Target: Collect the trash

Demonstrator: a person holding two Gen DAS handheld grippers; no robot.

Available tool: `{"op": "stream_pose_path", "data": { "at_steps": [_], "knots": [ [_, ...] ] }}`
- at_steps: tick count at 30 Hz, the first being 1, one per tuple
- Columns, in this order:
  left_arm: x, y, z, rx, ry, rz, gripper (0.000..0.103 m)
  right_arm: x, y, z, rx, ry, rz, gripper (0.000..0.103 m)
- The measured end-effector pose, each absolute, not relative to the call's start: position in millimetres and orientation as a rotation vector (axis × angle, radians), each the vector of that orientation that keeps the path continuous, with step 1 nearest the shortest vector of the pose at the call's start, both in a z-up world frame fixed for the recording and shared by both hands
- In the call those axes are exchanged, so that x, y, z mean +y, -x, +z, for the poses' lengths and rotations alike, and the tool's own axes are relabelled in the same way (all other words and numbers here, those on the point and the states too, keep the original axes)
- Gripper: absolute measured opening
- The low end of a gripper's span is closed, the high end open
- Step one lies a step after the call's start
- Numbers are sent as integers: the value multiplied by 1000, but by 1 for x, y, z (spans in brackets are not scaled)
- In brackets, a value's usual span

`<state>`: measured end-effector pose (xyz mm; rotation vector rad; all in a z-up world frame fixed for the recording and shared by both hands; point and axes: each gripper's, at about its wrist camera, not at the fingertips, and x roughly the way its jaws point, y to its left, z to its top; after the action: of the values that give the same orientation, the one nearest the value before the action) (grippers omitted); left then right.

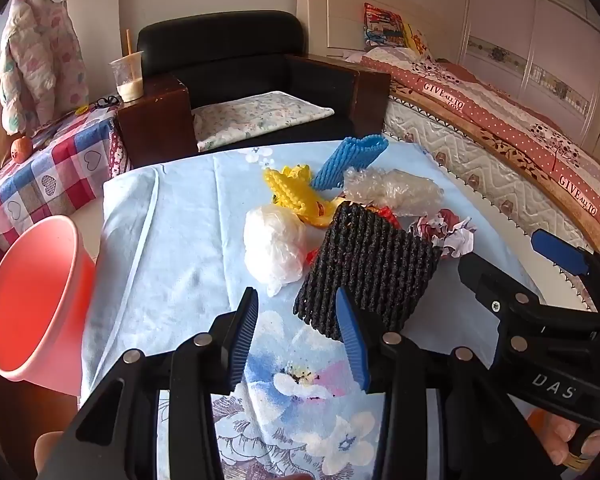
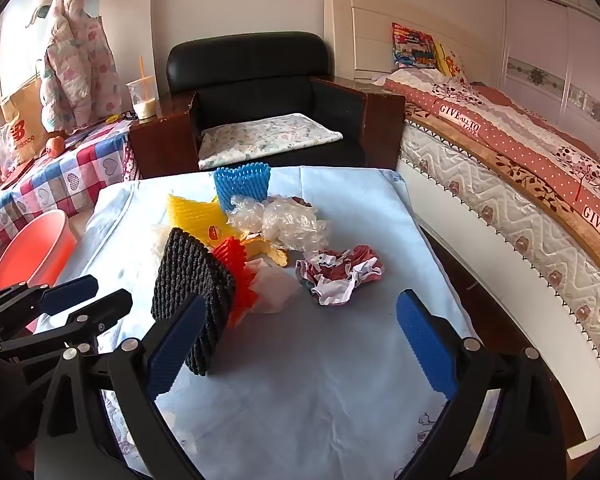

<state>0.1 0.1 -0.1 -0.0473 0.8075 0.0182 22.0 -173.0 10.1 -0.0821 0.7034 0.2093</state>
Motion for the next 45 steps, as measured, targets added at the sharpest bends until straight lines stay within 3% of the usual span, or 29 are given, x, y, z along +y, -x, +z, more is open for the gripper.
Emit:
{"op": "stream_pose_path", "data": {
  "at_steps": [45],
  "knots": [
    [2,0,0,800,61,15,40,-169,-20,12,699,93,202,97]
  ]
}}
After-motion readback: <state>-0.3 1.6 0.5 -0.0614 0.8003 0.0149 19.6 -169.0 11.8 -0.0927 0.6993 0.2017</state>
